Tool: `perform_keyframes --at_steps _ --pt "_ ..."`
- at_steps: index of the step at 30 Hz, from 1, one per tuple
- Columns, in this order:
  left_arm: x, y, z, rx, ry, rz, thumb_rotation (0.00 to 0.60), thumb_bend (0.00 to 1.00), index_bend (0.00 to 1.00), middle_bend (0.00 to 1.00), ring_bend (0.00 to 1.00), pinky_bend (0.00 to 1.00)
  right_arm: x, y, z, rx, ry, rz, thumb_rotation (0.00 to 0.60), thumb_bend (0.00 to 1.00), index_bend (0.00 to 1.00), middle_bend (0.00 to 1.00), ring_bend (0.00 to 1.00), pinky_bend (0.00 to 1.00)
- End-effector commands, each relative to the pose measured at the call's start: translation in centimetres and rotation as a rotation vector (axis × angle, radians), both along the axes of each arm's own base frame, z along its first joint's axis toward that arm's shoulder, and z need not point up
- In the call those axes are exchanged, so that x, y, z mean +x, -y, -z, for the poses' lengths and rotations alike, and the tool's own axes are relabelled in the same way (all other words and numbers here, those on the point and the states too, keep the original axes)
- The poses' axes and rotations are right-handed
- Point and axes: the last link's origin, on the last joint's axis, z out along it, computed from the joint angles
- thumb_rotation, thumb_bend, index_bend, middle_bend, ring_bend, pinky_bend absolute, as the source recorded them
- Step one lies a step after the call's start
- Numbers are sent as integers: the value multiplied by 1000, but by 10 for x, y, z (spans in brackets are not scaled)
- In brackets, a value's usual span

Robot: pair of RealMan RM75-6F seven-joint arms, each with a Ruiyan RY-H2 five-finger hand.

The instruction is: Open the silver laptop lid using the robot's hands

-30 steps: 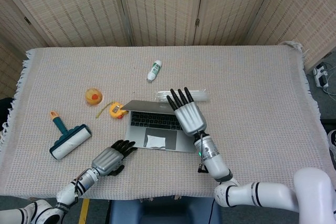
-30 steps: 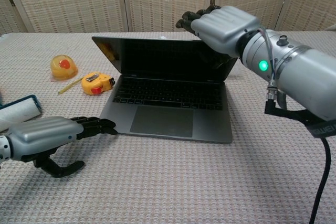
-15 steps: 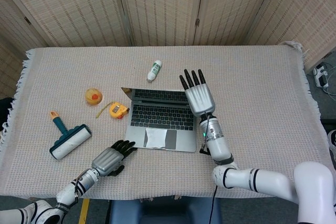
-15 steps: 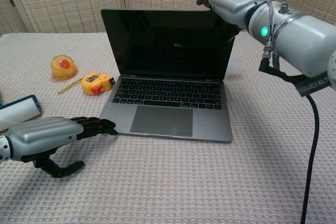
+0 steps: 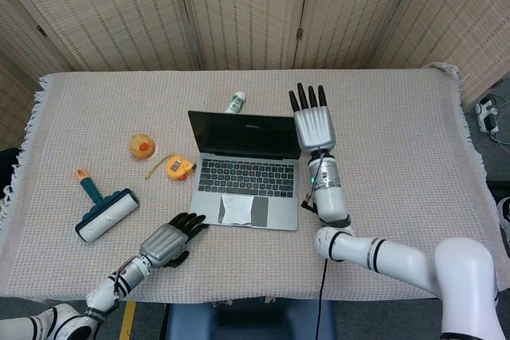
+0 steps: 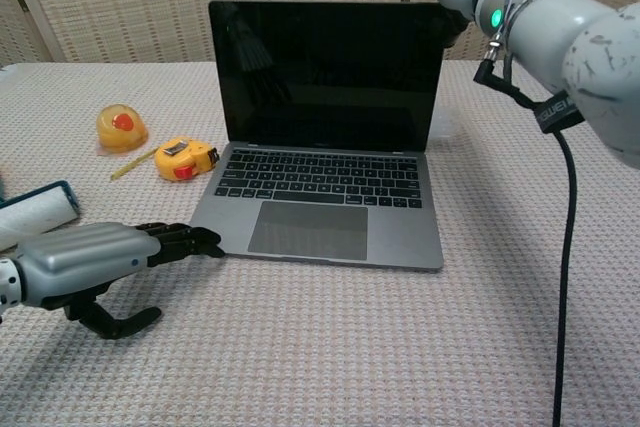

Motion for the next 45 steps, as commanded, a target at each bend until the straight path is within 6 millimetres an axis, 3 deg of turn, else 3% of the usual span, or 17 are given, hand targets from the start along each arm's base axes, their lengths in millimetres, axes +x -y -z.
perform_keyframes --at_steps 1,7,14,18,28,37,45 --pt "0 0 -1 2 0 1 600 587 50 0 0 0 -2 8 -3 -19 -6 28 600 665 0 0 0 0" --pt "1 0 -4 6 -5 4 600 587 50 0 0 0 -4 14 -7 -26 -2 41 600 665 0 0 0 0" --pt "5 3 -7 7 11 7 600 587 50 0 0 0 -3 4 -17 18 74 0 600 665 0 0 0 0" --pt "10 5 -21 41 64 8 600 587 51 0 0 0 -13 -33 -47 68 122 -79 600 664 0 0 0 0" --pt "-15 -1 -82 261 125 -78 600 587 64 9 10 0 -83 -118 -102 80 149 -119 600 664 0 0 0 0" --pt "-47 7 -142 457 187 -209 600 587 78 16 15 0 -148 -194 -132 95 220 -63 600 665 0 0 0 0" --pt "-69 36 -172 587 207 -266 600 588 88 28 24 0 -187 -247 -141 43 281 -39 600 664 0 0 0 0"
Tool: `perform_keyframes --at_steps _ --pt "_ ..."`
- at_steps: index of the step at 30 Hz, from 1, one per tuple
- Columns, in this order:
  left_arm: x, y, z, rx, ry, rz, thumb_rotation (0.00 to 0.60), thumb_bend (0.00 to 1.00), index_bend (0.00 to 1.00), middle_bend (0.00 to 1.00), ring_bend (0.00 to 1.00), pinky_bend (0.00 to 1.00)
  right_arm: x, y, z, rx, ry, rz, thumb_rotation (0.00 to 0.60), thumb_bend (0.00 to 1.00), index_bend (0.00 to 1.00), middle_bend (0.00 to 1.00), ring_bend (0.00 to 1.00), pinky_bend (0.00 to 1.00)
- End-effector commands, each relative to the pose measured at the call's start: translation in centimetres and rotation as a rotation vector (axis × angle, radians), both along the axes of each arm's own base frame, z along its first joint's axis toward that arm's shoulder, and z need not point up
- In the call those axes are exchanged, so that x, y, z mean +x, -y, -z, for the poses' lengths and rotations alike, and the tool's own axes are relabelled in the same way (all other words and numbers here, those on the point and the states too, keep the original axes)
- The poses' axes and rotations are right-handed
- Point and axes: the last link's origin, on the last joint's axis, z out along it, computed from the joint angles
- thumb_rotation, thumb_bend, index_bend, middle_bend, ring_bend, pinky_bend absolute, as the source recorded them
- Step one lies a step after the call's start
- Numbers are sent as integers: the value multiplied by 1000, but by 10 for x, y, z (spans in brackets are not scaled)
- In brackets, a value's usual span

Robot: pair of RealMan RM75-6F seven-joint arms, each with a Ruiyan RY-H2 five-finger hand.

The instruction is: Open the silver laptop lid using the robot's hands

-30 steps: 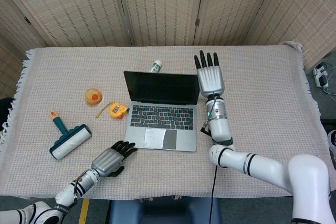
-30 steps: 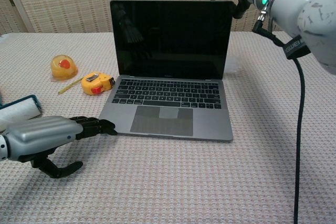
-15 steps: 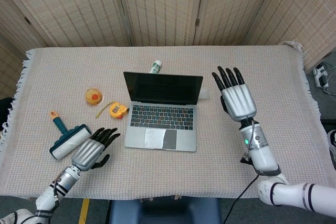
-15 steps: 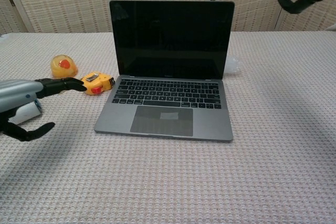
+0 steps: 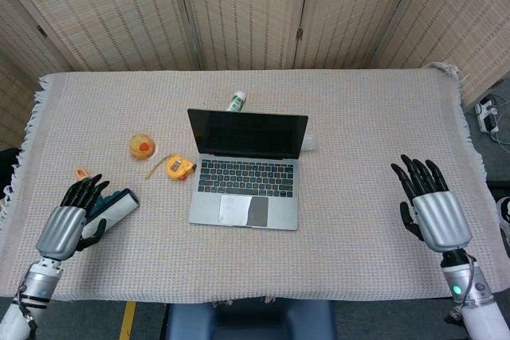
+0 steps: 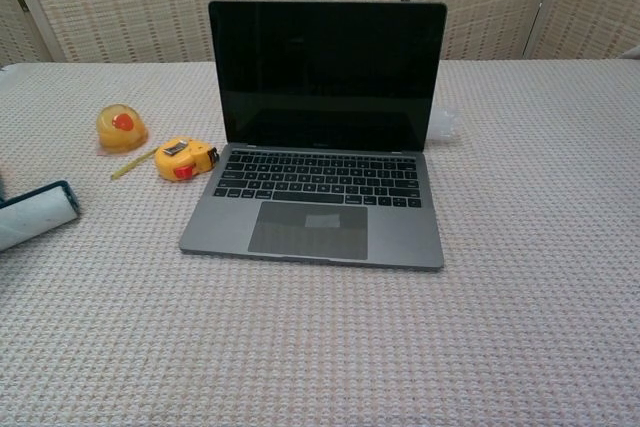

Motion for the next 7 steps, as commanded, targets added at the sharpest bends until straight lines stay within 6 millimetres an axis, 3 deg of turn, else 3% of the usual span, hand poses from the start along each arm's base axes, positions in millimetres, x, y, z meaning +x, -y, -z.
perform_keyframes --at_steps 1,7 --pt "-11 16 -12 37 1 -33 600 588 88 28 24 0 -19 -26 -2 -17 20 20 600 665 0 0 0 0" --pt "-19 39 -21 69 3 -55 600 588 93 30 24 0 -35 -50 -2 -29 46 56 600 664 0 0 0 0"
